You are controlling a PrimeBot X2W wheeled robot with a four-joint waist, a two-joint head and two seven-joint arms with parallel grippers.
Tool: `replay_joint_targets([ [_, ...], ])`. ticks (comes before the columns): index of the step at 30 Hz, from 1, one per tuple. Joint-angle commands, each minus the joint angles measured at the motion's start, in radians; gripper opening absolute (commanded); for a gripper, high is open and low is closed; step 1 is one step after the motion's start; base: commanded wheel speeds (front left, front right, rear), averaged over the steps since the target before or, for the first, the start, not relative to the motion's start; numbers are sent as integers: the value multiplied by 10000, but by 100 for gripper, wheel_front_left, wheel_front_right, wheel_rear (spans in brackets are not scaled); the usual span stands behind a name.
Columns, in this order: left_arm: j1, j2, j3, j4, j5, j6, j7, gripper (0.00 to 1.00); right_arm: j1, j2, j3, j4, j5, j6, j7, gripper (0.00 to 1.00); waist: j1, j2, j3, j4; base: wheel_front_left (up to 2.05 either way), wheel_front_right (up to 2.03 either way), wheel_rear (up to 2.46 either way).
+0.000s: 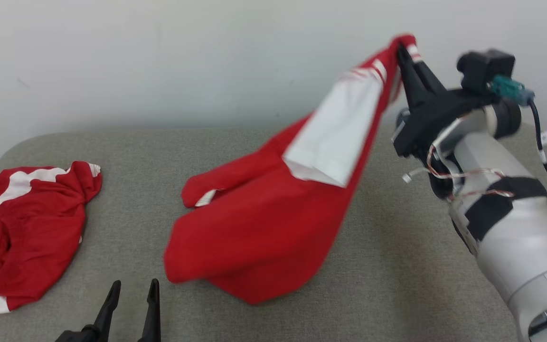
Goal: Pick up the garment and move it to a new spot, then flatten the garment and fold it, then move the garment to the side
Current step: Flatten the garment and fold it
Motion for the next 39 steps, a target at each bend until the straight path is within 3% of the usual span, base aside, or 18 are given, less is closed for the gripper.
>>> replay_joint_targets([
  [1, -65, -33, 18, -4, 62, -31, -10, 100, 465, -213, -184, 308, -93, -25, -11, 0, -1, -1, 130, -157, 0, 0, 0],
  [8, -304, -88, -8, 136, 75, -134, -10, 100, 2294, -1154, -1203, 1853, -154, -24, -13, 0, -1, -1, 334, -318, 0, 0, 0],
  [15, -371, -6, 49, 245, 89, -232, -10, 100, 3496, -1748, -2864, 2549, -259, -24, -12, 0, -1, -1, 511, -416, 0, 0, 0],
  [16, -384, -1, 48, 264, 102, -232, -8, 100, 3641, -1771, -3031, 2622, -351, -25, -12, 11, -1, -1, 526, -423, 0, 0, 0],
  [17, -392, 5, 48, 281, 115, -238, -8, 100, 3808, -1732, -3215, 2696, -378, -25, -13, 67, -1, -1, 530, -428, 0, 0, 0],
  [18, -400, 2, 45, 301, 126, -247, -8, 100, 3923, -1713, -3373, 2742, -458, -25, -13, 100, -1, -1, 531, -432, 0, 0, 0],
  [26, -380, -51, 11, 454, 207, -298, -8, 100, 4446, -1733, -4212, 2789, -1575, -24, -13, 100, -1, -1, 328, -454, 0, 0, 0],
  [32, -174, -102, 43, 430, 219, -258, -8, 100, 4902, -1297, -4611, 1787, -2427, -24, -10, 100, -1, -1, 142, -446, 0, 0, 0],
  [39, 165, -151, 180, 343, 237, -137, -8, 100, 6397, -512, -4906, -1281, -4169, -24, -9, 100, -1, -1, -119, -453, 0, 0, 0],
])
